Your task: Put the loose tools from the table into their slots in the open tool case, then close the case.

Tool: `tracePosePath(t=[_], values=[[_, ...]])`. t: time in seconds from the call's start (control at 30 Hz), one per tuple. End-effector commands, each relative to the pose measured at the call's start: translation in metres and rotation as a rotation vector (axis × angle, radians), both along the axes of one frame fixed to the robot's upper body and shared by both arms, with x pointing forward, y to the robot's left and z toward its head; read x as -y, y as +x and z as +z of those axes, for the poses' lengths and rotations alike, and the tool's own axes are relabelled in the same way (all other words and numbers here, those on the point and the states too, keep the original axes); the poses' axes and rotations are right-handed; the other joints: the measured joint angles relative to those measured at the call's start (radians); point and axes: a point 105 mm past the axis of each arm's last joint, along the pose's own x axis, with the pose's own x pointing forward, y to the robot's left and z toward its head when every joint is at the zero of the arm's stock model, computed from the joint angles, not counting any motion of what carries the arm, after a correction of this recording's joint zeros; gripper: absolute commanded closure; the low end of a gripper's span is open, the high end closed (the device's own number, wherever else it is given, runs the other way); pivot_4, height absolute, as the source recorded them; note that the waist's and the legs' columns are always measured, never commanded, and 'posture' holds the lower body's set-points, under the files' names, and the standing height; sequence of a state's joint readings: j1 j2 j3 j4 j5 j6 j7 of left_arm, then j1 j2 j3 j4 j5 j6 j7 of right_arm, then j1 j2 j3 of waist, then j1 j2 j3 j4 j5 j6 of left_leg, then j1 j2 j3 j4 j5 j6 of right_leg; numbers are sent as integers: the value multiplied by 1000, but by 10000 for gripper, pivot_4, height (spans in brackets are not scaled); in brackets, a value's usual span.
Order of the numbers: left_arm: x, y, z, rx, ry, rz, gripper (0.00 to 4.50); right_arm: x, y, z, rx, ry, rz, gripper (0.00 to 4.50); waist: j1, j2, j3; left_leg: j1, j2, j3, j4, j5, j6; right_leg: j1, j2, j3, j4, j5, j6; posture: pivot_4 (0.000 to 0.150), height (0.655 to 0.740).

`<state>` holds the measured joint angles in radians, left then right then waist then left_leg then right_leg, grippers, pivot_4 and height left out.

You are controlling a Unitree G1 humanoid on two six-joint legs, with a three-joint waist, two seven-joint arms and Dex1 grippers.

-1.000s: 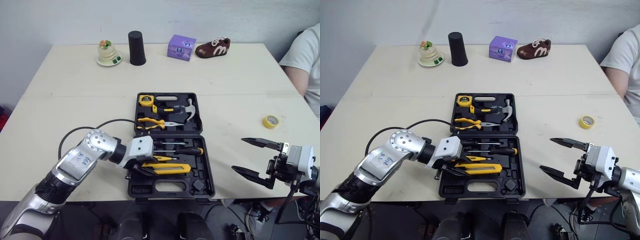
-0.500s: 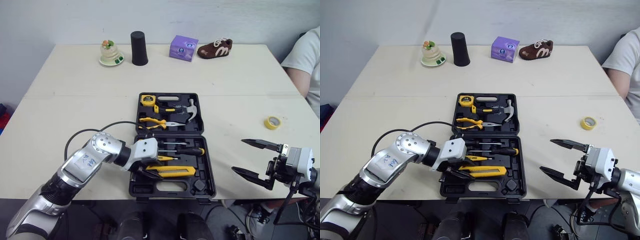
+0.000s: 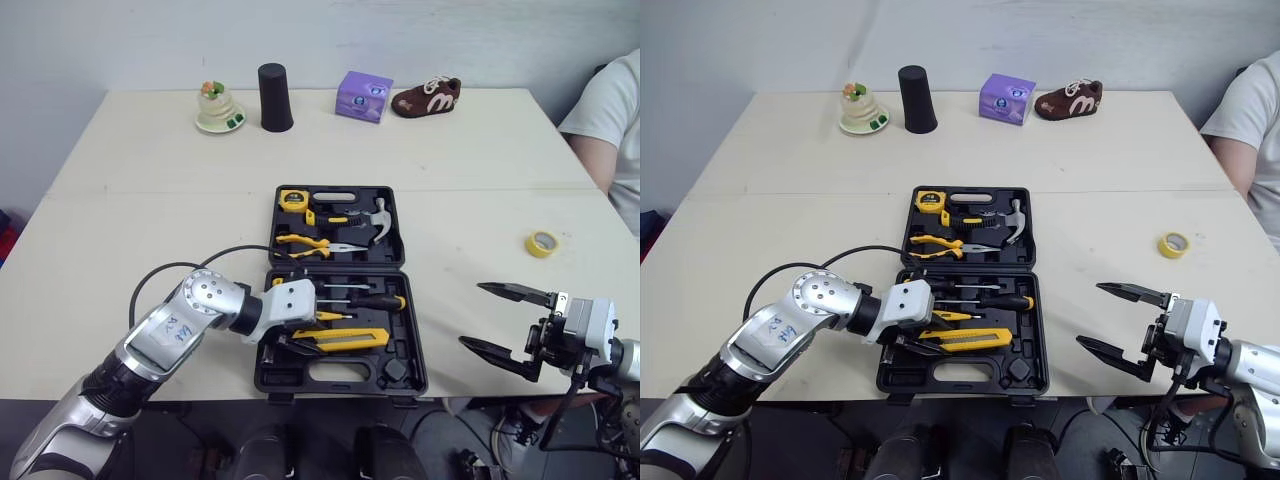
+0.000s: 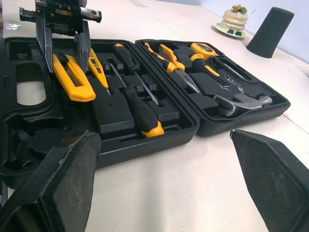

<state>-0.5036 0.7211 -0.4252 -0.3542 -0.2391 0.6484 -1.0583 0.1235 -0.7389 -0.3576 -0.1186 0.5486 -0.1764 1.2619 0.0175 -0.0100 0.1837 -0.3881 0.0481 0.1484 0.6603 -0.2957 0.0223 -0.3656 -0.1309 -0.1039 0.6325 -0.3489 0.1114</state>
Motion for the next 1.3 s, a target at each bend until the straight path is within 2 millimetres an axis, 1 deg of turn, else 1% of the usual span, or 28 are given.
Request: tracePosePath(t=[0.03,0.07,0.1,0.17,0.2,0.23,0.37,0.5,0.53,0.63,0.7,0.73,0.77,0.83,0.87,0.9,0.93,1.03,1.17,1.3], values=[[-2,-4,-4,-16,28,0,21636,-4,0,6,36,-4,16,0,0,0,0,0,0,0,0,0,0,0,0,0,0,0,0,1500,7400],[-1,-6,-2,-19,21,-15,19025,-4,0,6,36,-3,17,0,0,0,0,0,0,0,0,0,0,0,0,0,0,0,0,1500,7400],[1,-7,1,-13,6,-31,13716,-5,1,6,36,-3,17,0,0,0,0,0,0,0,0,0,0,0,0,0,0,0,0,1500,7400],[3,-8,5,2,-17,-44,6548,-5,1,7,37,-2,18,0,0,0,0,0,0,0,0,0,0,0,0,0,0,0,0,1500,7400],[4,-7,7,13,-26,-48,1653,-5,1,7,37,-3,18,0,1,0,0,0,0,0,0,0,0,0,0,0,0,0,0,1500,7400],[4,-5,12,26,-40,-50,687,-5,2,7,37,-3,18,0,1,0,0,0,-1,0,0,0,0,0,0,0,0,0,0,1500,7400],[6,-1,30,71,-102,-85,687,-4,3,7,37,-3,17,0,4,0,0,-1,-1,0,2,0,0,0,0,0,1,0,0,1500,7400],[3,2,37,95,-142,-104,687,-5,3,7,35,-1,15,0,5,0,0,-1,-1,0,3,0,0,0,-1,0,3,0,0,1500,7400],[2,5,42,118,-184,-110,687,-5,3,7,33,1,13,0,4,0,0,-1,-1,0,3,0,0,0,-1,0,3,0,0,1500,7400],[5,4,54,121,-304,-149,687,-4,2,5,26,1,10,0,4,0,0,-1,-1,0,3,0,0,-1,0,-1,3,0,0,1500,7400],[7,-2,53,125,-316,-207,6375,-3,2,5,25,1,6,0,4,0,0,-1,-1,0,3,0,0,-1,-1,-1,3,0,0,1500,7400],[11,-2,50,137,-322,-223,8651,-3,2,5,25,1,5,0,4,0,0,-1,-1,0,3,0,0,-1,-1,-1,3,0,0,1500,7400],[16,-2,47,137,-335,-228,12230,-3,2,4,25,2,3,0,5,0,0,-1,-1,0,3,0,0,-1,-1,-2,3,0,0,1500,7400],[21,-4,38,137,-320,-248,20511,-3,2,4,24,3,1,0,7,0,0,-1,-1,0,4,0,1,-1,-1,-2,4,0,0,1500,7400],[22,-4,36,137,-314,-255,24981,-3,2,4,24,4,0,0,6,0,0,-1,-1,0,4,0,1,0,-1,-2,4,0,0,1500,7400],[22,-4,35,139,-311,-260,28528,-3,2,4,24,4,0,0,5,0,0,-1,-1,0,4,0,1,0,-1,-2,4,0,0,1500,7400],[24,-6,30,134,-299,-263,35087,-2,2,3,23,3,-1,0,5,0,0,-1,-1,0,4,0,1,-1,0,-2,4,0,0,1500,7400],[26,-6,14,117,-263,-259,43883,-1,0,3,23,1,-10,0,5,0,0,-1,-1,0,4,0,1,-1,0,-2,4,0,0,1500,7400],[23,3,-1,156,-191,-255,43883,1,-1,3,24,0,-19,0,5,0,0,-1,-1,0,4,0,1,-1,0,-3,4,0,0,1500,7400],[24,0,-7,113,-189,-261,43883,1,-6,1,13,0,-17,0,6,0,0,-1,-1,0,4,0,1,-1,-1,-3,4,0,0,1500,7400]])
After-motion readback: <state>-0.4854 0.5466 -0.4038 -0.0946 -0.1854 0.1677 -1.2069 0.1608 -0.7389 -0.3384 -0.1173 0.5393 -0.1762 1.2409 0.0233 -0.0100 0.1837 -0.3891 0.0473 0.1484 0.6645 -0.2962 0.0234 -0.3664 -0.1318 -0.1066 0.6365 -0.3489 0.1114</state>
